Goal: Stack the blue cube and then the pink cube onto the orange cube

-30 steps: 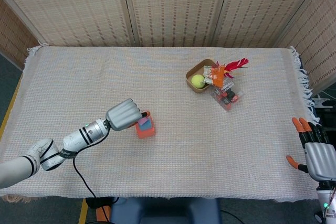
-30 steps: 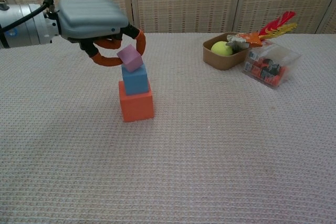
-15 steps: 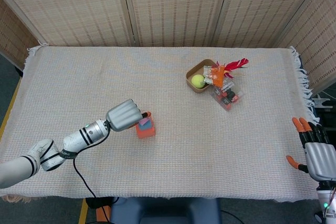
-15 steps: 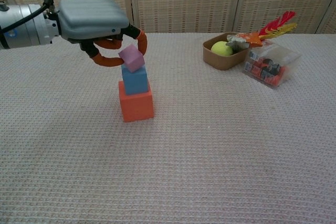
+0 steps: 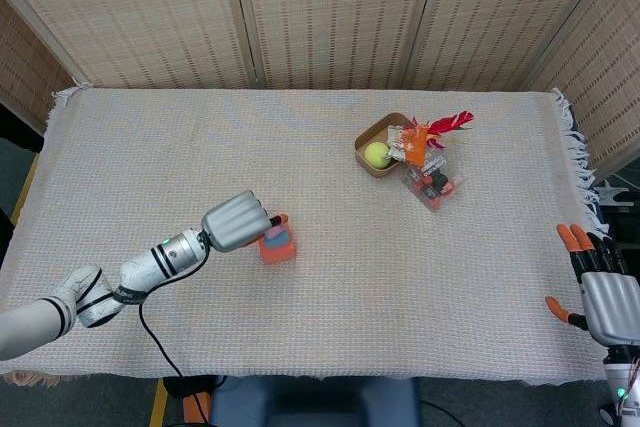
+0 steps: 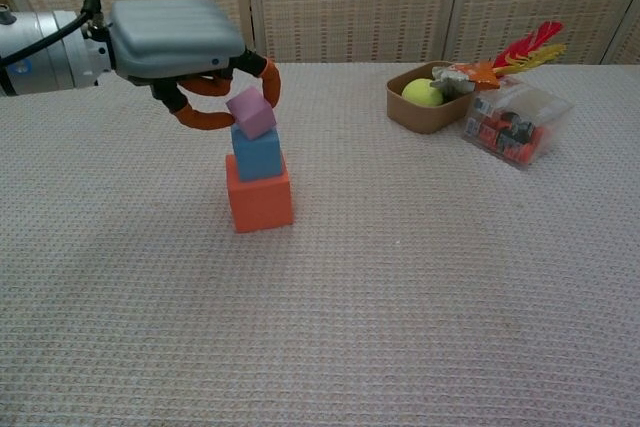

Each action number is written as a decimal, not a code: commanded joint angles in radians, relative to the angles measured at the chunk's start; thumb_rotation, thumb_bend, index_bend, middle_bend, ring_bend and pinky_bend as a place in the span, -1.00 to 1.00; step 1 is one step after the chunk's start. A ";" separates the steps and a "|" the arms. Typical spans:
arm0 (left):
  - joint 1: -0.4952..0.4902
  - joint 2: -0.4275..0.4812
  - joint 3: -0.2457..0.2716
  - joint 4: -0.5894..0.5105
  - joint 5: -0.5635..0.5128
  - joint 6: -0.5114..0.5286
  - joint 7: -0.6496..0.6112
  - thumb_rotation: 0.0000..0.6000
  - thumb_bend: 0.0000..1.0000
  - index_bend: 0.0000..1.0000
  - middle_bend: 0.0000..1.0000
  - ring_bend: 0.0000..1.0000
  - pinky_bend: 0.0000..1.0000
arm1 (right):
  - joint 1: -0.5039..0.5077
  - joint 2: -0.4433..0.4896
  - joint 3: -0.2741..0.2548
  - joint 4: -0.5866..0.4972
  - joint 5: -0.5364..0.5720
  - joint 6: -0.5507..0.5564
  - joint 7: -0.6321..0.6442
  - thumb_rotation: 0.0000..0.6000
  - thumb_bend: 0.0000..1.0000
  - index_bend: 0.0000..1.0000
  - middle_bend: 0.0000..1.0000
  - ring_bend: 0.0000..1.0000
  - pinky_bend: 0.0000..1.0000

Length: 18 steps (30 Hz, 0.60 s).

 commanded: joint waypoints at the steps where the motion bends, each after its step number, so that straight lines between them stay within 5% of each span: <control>1: 0.000 0.003 -0.001 -0.008 0.001 0.002 0.009 1.00 -0.22 -0.42 1.00 1.00 1.00 | -0.002 0.001 -0.001 -0.001 -0.002 0.002 0.002 1.00 -0.76 -1.00 -1.00 -1.00 -1.00; 18: 0.010 0.014 0.001 -0.034 -0.001 0.013 0.029 1.00 -0.22 -0.52 1.00 1.00 1.00 | -0.001 0.001 -0.002 0.000 -0.004 0.000 0.001 1.00 -0.76 -1.00 -1.00 -1.00 -1.00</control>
